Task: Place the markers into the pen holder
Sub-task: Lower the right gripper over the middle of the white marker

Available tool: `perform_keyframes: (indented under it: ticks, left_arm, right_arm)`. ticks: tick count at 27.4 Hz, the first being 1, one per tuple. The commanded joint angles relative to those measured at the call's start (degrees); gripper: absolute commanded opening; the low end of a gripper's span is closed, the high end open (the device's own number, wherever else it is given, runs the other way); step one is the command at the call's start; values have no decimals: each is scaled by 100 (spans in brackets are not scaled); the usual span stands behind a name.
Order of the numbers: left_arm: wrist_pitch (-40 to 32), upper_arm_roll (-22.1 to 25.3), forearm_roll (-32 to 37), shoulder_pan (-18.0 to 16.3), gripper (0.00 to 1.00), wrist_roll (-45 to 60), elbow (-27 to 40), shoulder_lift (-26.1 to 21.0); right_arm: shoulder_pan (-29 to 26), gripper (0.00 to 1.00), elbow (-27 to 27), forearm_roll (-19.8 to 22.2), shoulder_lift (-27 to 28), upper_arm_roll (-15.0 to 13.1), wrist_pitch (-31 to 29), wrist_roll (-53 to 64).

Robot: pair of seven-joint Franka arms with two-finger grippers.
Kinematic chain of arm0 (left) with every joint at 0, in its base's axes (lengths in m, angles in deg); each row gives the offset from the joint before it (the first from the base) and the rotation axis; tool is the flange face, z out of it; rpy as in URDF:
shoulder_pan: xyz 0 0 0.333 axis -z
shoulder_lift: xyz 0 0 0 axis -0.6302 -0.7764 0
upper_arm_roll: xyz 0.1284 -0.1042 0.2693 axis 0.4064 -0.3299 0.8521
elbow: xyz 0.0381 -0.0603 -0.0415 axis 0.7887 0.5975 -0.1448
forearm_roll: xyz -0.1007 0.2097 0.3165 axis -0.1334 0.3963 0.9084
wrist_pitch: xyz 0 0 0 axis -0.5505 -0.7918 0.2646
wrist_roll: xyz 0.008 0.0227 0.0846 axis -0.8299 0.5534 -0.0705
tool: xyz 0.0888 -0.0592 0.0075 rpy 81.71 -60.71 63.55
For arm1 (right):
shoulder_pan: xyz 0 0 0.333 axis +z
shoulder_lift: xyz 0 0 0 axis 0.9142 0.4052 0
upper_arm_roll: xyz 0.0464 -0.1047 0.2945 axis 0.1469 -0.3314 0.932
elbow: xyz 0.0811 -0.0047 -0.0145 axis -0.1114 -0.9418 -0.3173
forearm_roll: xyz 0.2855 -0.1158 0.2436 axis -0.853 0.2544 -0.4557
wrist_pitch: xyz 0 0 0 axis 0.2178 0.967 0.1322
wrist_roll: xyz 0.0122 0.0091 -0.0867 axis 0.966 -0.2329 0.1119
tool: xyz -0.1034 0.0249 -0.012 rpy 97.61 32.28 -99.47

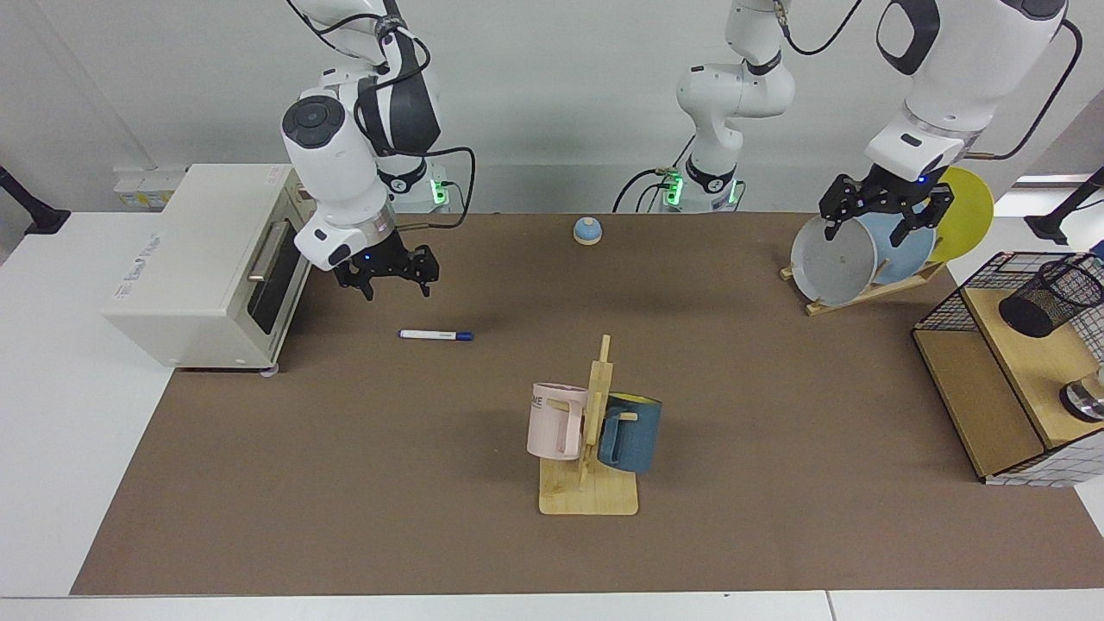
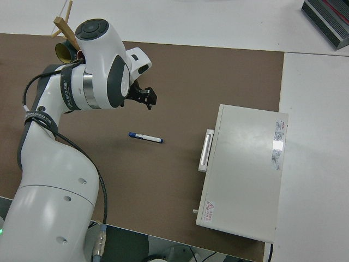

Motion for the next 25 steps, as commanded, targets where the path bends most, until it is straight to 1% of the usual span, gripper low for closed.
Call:
perform_keyframes:
  ticks: [1, 7, 16, 21, 25]
  left_arm:
    - [33, 17, 101, 30, 100, -31, 184, 140]
    - [15, 17, 101, 30, 100, -30, 193, 140]
    - [-3, 17, 93, -5, 100, -30, 193, 140]
    - [-11, 17, 93, -14, 100, -22, 228, 140]
    - [-11, 25, 93, -14, 100, -22, 237, 140]
  right_arm:
    - [-12, 100, -164, -80, 128, 9, -293, -503]
    - [-12, 100, -225, -89, 286, 9, -372, -1066]
    - [15, 100, -401, -80, 602, 9, -714, -2595]
    - [15, 100, -515, -89, 664, 9, -715, -3439]
    - [6, 100, -682, -89, 655, 0, -697, -3896]
